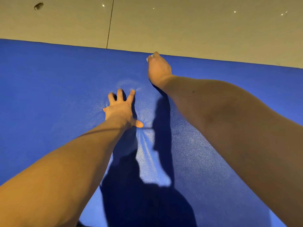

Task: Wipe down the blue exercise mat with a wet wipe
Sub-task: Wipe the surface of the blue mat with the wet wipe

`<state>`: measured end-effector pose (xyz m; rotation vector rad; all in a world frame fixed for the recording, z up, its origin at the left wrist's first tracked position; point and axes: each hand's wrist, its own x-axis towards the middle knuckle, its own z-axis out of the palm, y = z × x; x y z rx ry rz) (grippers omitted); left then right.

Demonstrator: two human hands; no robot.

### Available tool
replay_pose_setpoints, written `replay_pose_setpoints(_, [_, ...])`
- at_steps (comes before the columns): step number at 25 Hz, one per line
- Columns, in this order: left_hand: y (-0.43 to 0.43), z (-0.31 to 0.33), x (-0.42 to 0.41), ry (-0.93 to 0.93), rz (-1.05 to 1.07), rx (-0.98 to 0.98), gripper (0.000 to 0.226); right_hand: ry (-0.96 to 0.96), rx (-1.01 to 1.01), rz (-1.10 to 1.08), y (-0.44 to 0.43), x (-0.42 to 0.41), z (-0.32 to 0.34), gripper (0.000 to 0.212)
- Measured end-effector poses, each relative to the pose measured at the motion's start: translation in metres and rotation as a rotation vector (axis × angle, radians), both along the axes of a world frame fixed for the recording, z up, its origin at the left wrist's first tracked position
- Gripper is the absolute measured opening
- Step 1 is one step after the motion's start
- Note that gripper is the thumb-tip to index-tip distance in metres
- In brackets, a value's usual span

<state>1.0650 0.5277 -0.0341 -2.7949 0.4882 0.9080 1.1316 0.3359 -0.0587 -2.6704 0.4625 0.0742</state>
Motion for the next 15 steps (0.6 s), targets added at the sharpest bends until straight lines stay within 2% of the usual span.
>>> replay_pose_setpoints(2, [0.000,-0.001,0.000,-0.005,-0.001,0.005,0.146,0.011,-0.118,0.011,-0.025,-0.007,-0.002,0.042])
replay_pose_setpoints(7, [0.002,-0.001,-0.002,-0.020,-0.005,0.001,0.143,0.121,-0.251,-0.315,-0.090,-0.029,-0.004,0.031])
replay_pose_setpoints(8, [0.001,-0.002,-0.002,-0.024,-0.010,0.003,0.143,0.087,-0.193,-0.345,-0.094,-0.033,-0.003,0.029])
replay_pose_setpoints(9, [0.001,-0.002,-0.002,-0.028,-0.013,0.003,0.142,-0.006,-0.032,-0.406,-0.091,-0.035,0.000,0.027])
replay_pose_setpoints(10, [0.000,-0.002,-0.003,-0.030,-0.013,0.002,0.142,-0.050,0.059,-0.393,-0.083,-0.032,0.000,0.027])
replay_pose_setpoints(13, [-0.001,-0.002,-0.003,-0.026,-0.010,0.001,0.141,-0.080,0.167,-0.380,-0.039,-0.021,0.002,0.028])
replay_pose_setpoints(14, [-0.001,-0.001,-0.003,-0.026,-0.011,0.004,0.142,-0.090,0.133,-0.298,-0.022,-0.016,0.004,0.028])
replay_pose_setpoints(15, [-0.001,-0.001,-0.002,-0.025,-0.013,0.007,0.142,-0.040,0.012,-0.200,-0.001,-0.015,0.006,0.028])
